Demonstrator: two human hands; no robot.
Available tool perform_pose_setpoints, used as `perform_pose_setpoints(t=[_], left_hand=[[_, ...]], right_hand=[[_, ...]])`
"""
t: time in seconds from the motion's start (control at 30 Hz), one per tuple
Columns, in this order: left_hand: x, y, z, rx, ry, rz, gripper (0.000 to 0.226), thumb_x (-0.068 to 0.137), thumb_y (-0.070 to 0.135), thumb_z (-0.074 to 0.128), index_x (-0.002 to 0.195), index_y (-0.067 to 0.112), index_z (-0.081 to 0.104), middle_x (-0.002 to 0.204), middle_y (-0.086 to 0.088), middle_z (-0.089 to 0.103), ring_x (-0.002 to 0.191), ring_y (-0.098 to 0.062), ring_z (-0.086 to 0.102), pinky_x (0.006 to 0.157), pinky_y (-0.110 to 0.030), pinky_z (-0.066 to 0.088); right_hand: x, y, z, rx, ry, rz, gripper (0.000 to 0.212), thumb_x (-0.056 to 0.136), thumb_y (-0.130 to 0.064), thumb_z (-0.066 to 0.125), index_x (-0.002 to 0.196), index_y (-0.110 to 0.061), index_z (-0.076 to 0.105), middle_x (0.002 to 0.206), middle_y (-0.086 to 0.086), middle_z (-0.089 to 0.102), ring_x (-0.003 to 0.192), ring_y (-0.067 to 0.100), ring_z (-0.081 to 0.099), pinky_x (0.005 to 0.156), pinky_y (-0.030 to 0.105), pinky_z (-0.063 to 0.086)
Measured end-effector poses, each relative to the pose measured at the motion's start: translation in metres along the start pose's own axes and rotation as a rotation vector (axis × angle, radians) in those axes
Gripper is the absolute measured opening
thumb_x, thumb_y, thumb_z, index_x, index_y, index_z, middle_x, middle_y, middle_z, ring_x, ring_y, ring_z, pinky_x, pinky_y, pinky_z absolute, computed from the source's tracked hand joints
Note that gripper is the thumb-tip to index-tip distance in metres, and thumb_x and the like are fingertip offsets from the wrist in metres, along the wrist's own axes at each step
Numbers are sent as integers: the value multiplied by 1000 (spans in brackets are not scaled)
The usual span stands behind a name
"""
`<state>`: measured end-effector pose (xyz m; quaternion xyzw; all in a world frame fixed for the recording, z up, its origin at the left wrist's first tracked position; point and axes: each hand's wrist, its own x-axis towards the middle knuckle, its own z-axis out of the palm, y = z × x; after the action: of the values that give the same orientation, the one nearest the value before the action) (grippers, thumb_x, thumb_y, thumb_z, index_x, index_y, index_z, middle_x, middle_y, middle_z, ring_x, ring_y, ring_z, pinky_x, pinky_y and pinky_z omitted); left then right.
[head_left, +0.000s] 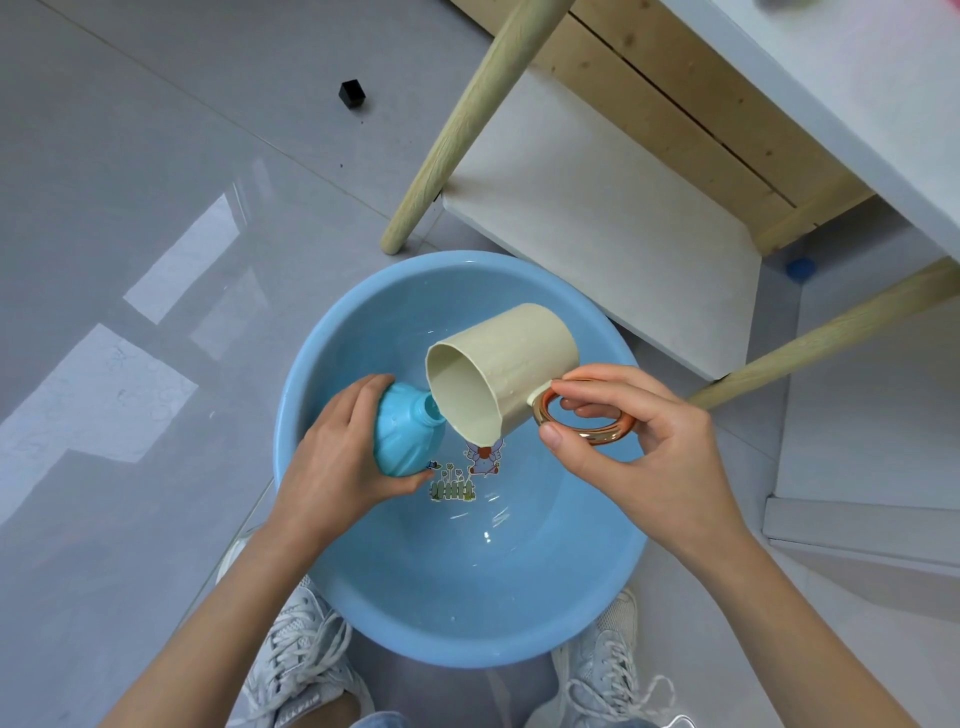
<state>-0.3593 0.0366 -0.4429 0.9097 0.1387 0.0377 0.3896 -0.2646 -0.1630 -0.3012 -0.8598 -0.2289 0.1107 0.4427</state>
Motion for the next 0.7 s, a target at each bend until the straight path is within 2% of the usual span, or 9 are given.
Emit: perform_pose_setpoints(t=[0.17, 0.37, 0.7], left_hand=[[0, 0, 1, 1, 4, 3, 97, 51, 47, 89, 130, 12, 46, 126, -2, 55, 115, -23, 51, 92, -34, 43], [0, -1, 1, -3, -2, 6, 97, 52, 48, 87, 132, 12, 44, 127, -1, 54, 117, -22, 50, 93, -34, 43], [0, -1, 1, -3, 0, 11, 97, 52, 47, 88, 131, 12, 45, 127, -1, 54, 116, -22, 50, 93, -33, 42]], right_hand=[[0, -1, 0, -16, 1, -26, 42, 75, -54, 70, 102, -22, 72, 105, -7, 67, 95, 17, 66, 81, 29, 55], [0, -2, 0, -53, -4, -44, 36, 73, -40, 74, 102, -18, 73, 105, -6, 67, 92, 16, 66, 80, 29, 55], [-1, -3, -2, -114, -12, -66, 39, 74, -42, 73, 103, -16, 74, 106, -5, 66, 92, 18, 65, 79, 29, 54]])
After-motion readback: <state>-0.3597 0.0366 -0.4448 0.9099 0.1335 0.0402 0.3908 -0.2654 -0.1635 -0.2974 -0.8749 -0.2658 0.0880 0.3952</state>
